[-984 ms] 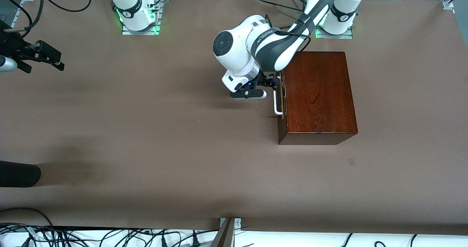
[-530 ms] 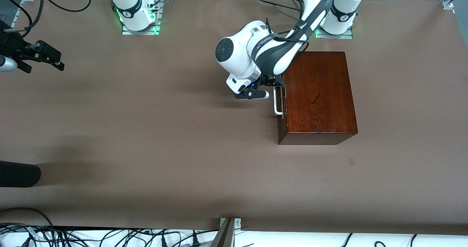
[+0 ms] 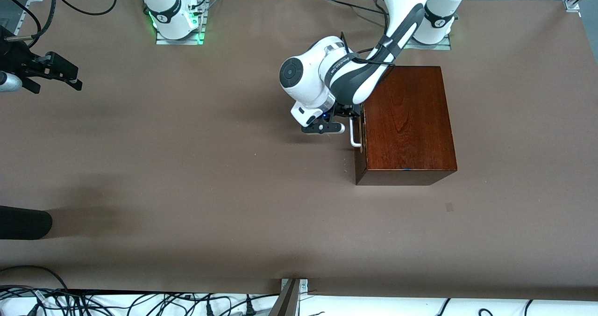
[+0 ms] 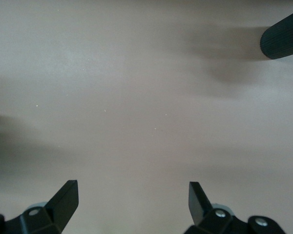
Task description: Open drawer, take yellow block, close drawer
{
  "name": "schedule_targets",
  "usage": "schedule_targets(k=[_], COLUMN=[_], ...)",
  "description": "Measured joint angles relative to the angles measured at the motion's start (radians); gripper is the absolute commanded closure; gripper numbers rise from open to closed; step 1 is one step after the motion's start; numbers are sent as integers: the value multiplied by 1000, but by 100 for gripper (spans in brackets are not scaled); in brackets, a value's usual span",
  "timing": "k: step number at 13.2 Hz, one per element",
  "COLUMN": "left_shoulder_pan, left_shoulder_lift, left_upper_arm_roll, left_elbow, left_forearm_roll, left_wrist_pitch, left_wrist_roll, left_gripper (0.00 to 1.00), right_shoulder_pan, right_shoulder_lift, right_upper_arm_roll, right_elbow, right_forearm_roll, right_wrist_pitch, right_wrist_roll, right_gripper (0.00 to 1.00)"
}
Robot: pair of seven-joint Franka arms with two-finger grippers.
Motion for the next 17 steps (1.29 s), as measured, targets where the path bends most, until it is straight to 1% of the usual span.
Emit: schedule_targets(k=[7, 17], left_shoulder_pan=[-1, -11], left_shoulder_lift=[10, 38], left_upper_arm_roll=[0, -1], left_elbow=[-1, -3], left_forearm_roll=[1, 3], left_wrist_pitch=[38, 205], left_wrist_roll=[-46, -57], left_gripper=[0, 0], right_shoulder_pan=[0, 0], right_shoulder_lift=[0, 0], right_upper_arm_roll=[0, -1], right_elbow=[0, 0], right_forearm_roll=[0, 0], right_wrist_pitch=[0, 0], right_wrist_roll=[0, 0], right_gripper=[0, 0])
